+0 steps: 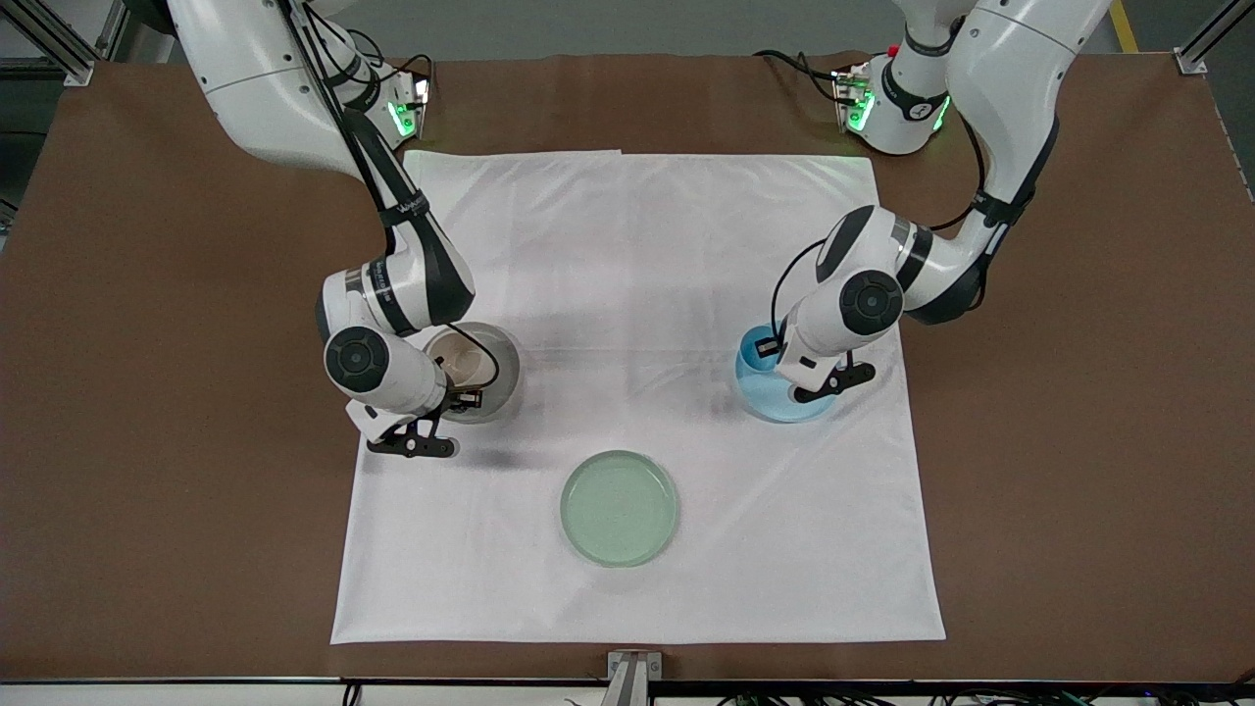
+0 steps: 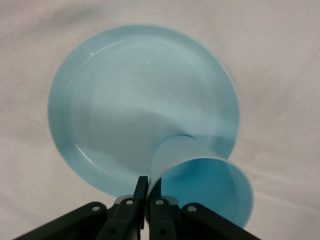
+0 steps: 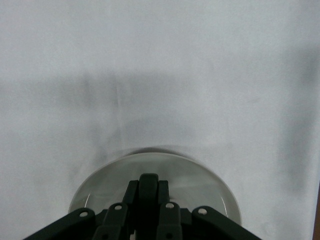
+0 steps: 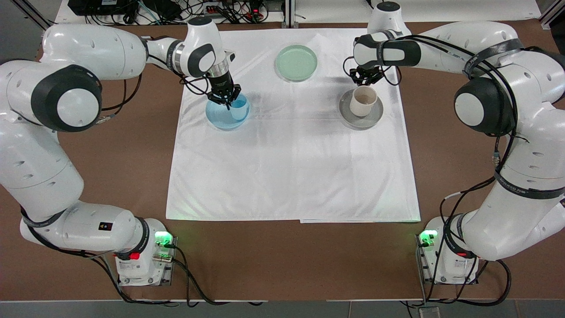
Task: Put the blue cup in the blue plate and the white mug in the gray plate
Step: 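Lower the mug onto the gray plate while the left gripper lowers the cup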
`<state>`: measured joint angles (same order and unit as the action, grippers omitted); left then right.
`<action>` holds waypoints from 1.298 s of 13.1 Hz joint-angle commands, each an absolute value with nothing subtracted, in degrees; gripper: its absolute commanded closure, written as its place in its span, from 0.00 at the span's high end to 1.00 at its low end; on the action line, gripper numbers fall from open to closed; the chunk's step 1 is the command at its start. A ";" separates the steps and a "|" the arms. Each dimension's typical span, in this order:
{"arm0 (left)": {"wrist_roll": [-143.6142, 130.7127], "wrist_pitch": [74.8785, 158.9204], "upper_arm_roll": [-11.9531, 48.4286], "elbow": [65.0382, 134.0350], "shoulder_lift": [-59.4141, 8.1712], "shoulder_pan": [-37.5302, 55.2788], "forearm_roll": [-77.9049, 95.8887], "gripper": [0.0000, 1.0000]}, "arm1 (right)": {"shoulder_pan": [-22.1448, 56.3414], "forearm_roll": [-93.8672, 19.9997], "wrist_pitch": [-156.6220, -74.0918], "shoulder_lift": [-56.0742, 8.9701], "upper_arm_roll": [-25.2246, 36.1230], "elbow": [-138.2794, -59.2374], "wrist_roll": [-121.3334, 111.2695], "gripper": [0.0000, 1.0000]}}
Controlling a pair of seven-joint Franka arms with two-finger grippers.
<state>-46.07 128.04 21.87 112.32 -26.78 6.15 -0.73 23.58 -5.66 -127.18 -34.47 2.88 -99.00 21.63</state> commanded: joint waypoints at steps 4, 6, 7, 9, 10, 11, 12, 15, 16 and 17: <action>-46.32 125.78 21.53 112.67 -24.87 3.97 -2.55 0.02 | 23.56 -6.50 -124.74 -32.89 3.16 -99.23 21.53 1.00; -46.14 124.46 21.62 112.68 -24.87 3.16 -4.30 0.03 | 22.77 -6.07 -114.83 -26.75 3.51 -99.14 21.36 1.00; -46.14 124.11 21.62 112.68 -25.05 2.99 -4.83 0.06 | 21.89 -5.89 -109.22 -22.80 3.60 -99.23 21.36 1.00; -47.19 124.10 21.62 112.15 -25.40 2.99 -4.75 0.31 | 17.25 -5.28 -97.44 -14.11 3.69 -99.66 20.57 1.00; -47.28 124.10 21.62 112.06 -25.23 2.99 -4.75 0.73 | 14.70 -5.10 -93.99 -10.06 3.69 -100.45 19.61 1.00; -47.29 124.01 21.71 111.97 -24.79 2.81 -4.75 0.99 | 11.98 -4.58 -91.69 -6.10 3.69 -101.94 16.64 1.00; -47.20 123.93 21.71 111.62 -24.00 2.81 -4.75 1.00 | 9.00 -3.61 -91.06 -2.24 3.69 -104.22 12.52 1.00; -46.41 111.86 21.18 102.01 -21.10 0.98 -6.14 1.00 | 3.18 -1.23 -91.14 2.54 3.69 -106.44 6.52 1.00; -46.32 106.58 21.27 96.12 -21.09 -0.25 -7.98 1.00 | 1.86 -0.88 -91.58 2.55 3.69 -106.00 4.94 1.00; -45.19 101.39 21.27 90.84 -21.01 -1.31 -9.22 1.00 | 1.24 -0.44 -92.54 2.55 3.69 -105.21 3.96 1.00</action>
